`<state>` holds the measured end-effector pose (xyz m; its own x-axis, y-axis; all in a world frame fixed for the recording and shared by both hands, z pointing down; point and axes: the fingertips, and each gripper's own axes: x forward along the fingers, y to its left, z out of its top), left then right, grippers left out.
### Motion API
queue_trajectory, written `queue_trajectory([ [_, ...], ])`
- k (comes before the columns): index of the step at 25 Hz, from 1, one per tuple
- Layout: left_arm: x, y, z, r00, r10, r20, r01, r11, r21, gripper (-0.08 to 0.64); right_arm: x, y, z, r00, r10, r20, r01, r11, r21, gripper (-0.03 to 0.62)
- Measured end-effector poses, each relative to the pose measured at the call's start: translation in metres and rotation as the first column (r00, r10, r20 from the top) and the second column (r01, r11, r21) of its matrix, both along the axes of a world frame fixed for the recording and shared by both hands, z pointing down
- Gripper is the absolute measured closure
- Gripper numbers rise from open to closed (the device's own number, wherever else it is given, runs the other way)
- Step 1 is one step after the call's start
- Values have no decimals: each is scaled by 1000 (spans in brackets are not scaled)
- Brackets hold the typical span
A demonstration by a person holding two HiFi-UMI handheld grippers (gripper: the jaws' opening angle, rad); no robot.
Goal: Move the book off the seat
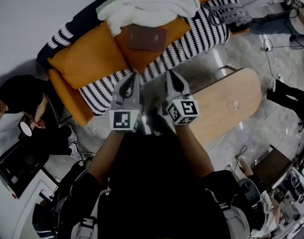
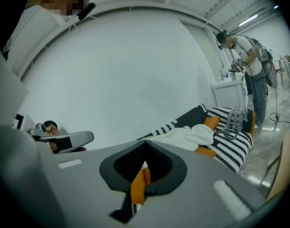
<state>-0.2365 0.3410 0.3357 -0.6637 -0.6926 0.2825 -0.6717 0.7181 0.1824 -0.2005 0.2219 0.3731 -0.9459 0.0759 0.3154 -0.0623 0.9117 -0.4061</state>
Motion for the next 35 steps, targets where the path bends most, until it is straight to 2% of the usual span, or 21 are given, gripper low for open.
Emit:
queue_trajectory([
  [5,-34,-8,18,1000,0,6,0,1000,24,554,-26,-5,35,999,19,-34,-20,1000,-21,586],
  [11,-62,-12,54,1000,-5,-19,5,1000,15,554,-46,-15,86,995,45,-85,-50,997,-56,585],
  [16,-75,-9,91,998,-10,-57,11,1000,10,554,-60,-17,127,991,54,-124,-63,996,-66,586],
  [24,-85,-12,105,1000,-14,-29,15,999,49,554,-68,-18,155,992,68,-108,-79,991,-104,585],
  [30,-115,-19,140,999,-7,-47,9,999,44,554,-89,-23,207,985,88,-147,-114,978,-176,584],
  [35,-122,-14,162,996,-9,-84,14,998,55,554,-94,-15,241,983,95,-159,-138,948,-287,577],
])
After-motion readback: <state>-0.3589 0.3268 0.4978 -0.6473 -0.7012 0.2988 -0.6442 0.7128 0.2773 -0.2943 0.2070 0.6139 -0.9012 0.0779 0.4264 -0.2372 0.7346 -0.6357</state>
